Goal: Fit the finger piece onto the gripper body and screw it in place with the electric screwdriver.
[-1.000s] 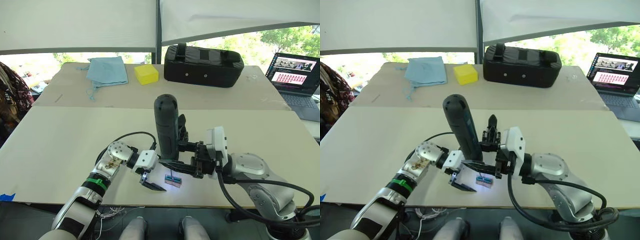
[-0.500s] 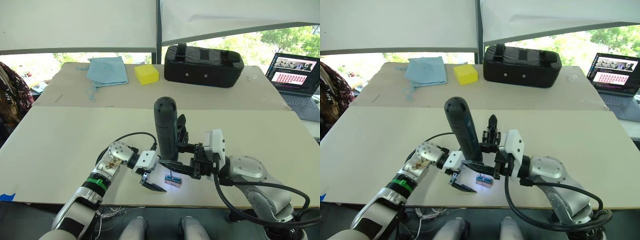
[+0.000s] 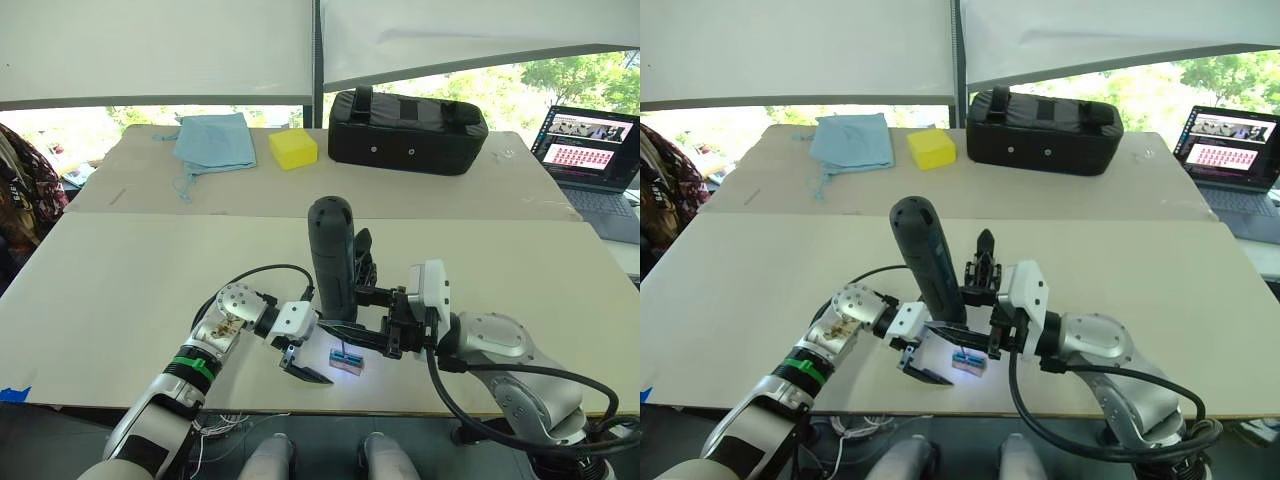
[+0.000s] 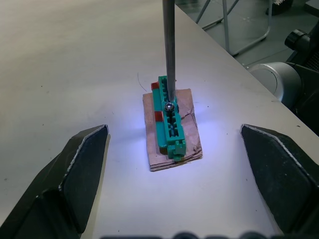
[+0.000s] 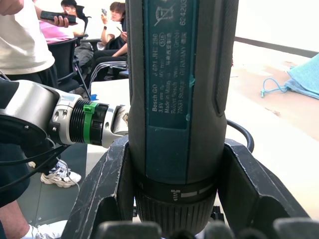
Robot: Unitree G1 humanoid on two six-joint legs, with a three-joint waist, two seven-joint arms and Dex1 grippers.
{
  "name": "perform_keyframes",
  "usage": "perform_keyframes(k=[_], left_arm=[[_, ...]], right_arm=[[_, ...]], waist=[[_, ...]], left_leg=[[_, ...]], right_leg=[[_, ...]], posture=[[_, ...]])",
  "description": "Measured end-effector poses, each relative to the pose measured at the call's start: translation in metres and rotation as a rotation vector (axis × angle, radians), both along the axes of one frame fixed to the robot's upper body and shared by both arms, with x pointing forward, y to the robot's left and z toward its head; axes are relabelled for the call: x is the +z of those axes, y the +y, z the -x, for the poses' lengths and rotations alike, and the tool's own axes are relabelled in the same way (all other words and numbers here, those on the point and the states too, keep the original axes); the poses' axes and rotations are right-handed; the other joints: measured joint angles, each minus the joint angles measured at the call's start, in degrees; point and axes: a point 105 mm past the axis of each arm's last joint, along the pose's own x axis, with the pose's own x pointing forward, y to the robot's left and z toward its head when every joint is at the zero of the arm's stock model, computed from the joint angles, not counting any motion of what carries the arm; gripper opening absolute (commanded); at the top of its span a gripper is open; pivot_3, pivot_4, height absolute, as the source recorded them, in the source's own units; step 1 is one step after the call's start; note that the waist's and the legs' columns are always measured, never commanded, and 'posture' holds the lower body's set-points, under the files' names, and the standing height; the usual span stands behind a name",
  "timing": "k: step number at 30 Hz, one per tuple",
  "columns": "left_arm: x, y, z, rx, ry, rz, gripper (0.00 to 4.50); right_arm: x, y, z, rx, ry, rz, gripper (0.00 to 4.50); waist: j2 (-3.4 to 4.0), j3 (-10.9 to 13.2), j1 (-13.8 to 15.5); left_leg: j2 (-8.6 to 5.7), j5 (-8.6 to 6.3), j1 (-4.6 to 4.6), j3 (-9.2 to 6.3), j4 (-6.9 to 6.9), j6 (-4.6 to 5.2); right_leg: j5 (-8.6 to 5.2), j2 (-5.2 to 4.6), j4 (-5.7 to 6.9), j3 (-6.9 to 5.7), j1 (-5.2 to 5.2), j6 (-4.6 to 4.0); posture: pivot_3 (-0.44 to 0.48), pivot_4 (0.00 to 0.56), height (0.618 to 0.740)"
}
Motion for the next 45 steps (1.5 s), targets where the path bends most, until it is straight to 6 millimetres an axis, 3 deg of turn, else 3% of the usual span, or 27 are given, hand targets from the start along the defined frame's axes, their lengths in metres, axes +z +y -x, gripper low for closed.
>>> perform_keyframes(k=[45], left_arm=[[-0.0024, -0.0021, -0.0009, 0.006, 0.014, 0.008, 4.5]], right_arm=[[-0.0066, -0.0031, -0.0036, -0.014, -0.024, 0.044, 1.92]], waist=[[0.0, 0.0, 0.0]], left_leg=[[-0.03, 0.0, 0.08, 0.0, 0.0, 0.0]], right_leg=[[0.0, 0.0, 0.0, 0.0, 0.07, 0.0]], posture=[[0.0, 0.15, 0.74]])
